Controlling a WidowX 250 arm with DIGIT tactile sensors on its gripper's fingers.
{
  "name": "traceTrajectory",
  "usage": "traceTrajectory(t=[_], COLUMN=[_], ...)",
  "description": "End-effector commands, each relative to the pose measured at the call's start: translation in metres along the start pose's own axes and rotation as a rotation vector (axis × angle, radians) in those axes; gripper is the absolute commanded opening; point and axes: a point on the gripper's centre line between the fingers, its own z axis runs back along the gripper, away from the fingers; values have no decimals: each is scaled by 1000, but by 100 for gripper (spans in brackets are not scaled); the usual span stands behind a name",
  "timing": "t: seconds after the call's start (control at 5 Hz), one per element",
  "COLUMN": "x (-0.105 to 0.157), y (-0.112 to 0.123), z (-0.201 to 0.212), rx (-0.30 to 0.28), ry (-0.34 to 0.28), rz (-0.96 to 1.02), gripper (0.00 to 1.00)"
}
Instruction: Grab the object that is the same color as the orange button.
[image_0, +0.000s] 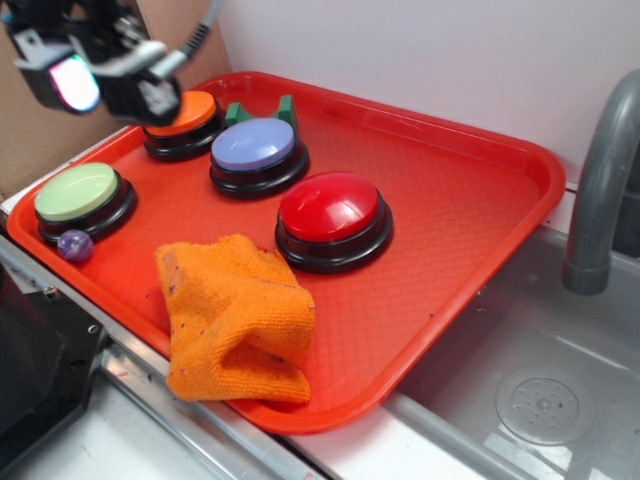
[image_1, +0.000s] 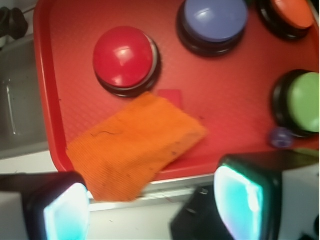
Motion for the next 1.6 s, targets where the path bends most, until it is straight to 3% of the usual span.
traceTrajectory(t=[0.0,0.4,0.6,0.8,1.0,1.4], x=[4,-3,-8,-13,-13,-10], y=[-45,-41,-34,-30,-30,-30], z=[-64,-104,-116,-120,-119,-117], rx=[-16,134,159,182,187,201], ry=[24,55,66,30,18,9], rz=[94,305,331,377,385,357], gripper=[100,100,100,84,0,0])
